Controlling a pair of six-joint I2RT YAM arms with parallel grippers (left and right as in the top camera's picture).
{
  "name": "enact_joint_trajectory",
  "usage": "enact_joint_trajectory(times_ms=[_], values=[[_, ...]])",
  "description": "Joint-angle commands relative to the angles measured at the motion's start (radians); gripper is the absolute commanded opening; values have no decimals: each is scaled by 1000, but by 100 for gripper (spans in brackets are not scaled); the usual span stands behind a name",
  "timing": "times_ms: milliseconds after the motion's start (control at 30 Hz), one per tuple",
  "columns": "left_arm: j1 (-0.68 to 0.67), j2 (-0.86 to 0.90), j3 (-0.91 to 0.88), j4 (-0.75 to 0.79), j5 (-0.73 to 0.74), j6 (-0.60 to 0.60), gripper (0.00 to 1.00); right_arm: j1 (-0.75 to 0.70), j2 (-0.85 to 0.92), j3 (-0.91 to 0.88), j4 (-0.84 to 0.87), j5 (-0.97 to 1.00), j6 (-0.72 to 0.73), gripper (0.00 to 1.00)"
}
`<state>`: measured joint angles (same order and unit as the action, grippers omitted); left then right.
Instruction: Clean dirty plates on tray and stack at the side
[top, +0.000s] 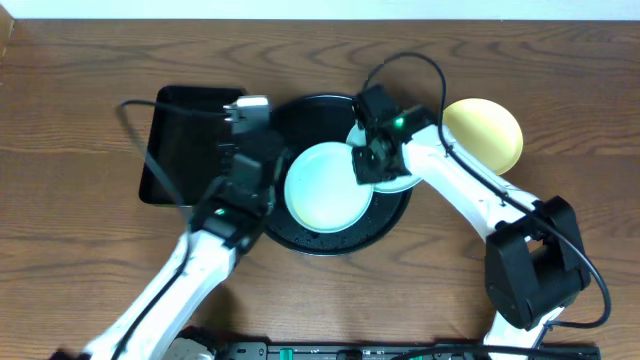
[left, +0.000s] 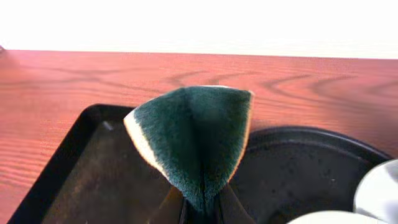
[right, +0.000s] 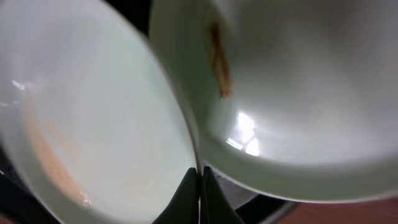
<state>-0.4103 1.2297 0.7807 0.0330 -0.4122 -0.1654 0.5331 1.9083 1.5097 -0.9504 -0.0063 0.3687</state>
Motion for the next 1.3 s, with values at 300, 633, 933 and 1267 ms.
enact_joint_trajectory(times_ms=[300, 633, 933, 1267], values=[[423, -23, 35, -129, 729, -156, 8, 223, -50, 294, -91, 551, -285, 1], [628, 77, 35, -154, 1007, -180, 8, 388, -50, 294, -74, 665, -272, 19], [631, 78, 35, -202, 1003, -165, 13, -2, -50, 292, -149, -88, -282, 64], [631, 78, 35, -251, 1003, -100, 16, -254, -50, 77, -81, -341, -403, 60]])
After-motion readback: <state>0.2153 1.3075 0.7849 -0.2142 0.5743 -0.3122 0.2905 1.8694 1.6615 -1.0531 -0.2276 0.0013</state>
